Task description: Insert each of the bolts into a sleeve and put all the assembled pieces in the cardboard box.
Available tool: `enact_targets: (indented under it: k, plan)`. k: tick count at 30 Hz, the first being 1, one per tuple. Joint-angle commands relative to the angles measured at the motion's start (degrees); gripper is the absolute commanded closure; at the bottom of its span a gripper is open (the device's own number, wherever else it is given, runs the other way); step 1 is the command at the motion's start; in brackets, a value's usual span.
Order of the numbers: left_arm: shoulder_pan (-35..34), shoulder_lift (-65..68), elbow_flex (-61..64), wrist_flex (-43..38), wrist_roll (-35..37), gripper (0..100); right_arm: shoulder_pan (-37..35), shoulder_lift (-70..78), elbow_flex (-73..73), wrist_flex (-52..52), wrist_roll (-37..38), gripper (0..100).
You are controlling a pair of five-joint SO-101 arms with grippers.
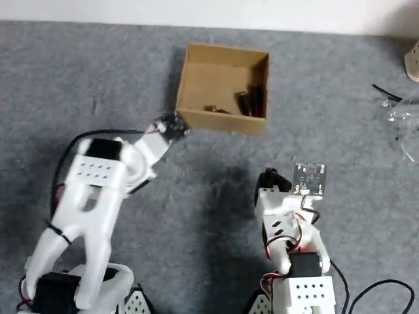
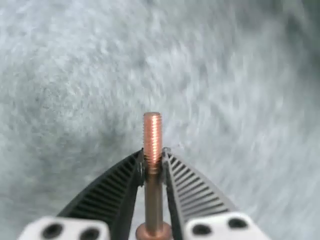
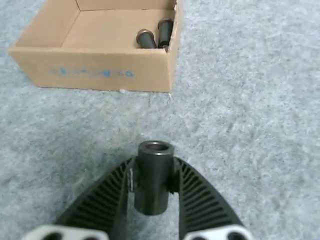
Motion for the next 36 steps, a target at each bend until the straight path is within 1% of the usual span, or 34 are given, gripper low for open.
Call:
enact_targets:
  k: [1, 4, 6, 10, 14, 19, 23, 28, 30, 32, 34, 36]
  plan:
    - [-6.8, -2.6, -0.5, 1.4, -21.5, 100, 0.7, -1.1, 1.4, -2.3, 0.7, 99.3]
    - [-10.1, -2.6, -0.5, 1.3, -31.7, 100, 0.7, -1.1, 1.4, -2.3, 0.7, 99.3]
    - [-10.7, -1.7, -0.9, 1.4, -34.7, 100, 0.7, -1.1, 1.4, -2.3, 0.7, 99.3]
    - [-10.6, 3.7, -5.0, 1.7, -34.5, 100, 0.7, -1.0, 1.5, -2.3, 0.7, 99.3]
    - [-11.1, 13.1, -11.1, 1.7, -34.3, 100, 0.7, -1.0, 1.5, -2.3, 0.7, 99.3]
    - [-10.8, 23.4, -18.8, 1.7, -25.9, 98, 0.7, -0.9, 1.5, -2.3, 0.8, 99.3]
    - [-10.9, 28.4, -24.0, 1.3, -14.2, 85, 0.7, -0.9, 1.5, -2.3, 0.8, 99.3]
    - [-10.9, 29.9, -30.0, 1.8, 6.8, 78, 0.7, -1.0, 1.5, -2.3, 0.8, 99.3]
    - [-11.0, 29.8, -32.0, 3.4, 17.1, 77, 0.7, -1.0, 1.5, -2.3, 0.8, 99.3]
    - [-11.6, 29.8, -33.8, 7.2, 28.5, 77, 0.7, -1.0, 1.5, -2.3, 0.8, 99.3]
    - [-12.4, 30.0, -35.1, 12.0, 44.4, 77, 0.7, -1.1, 1.5, -2.3, 0.8, 99.3]
    - [-13.1, 30.4, -35.1, 14.5, 61.8, 77, 0.7, -1.1, 1.5, -2.3, 1.7, 99.3]
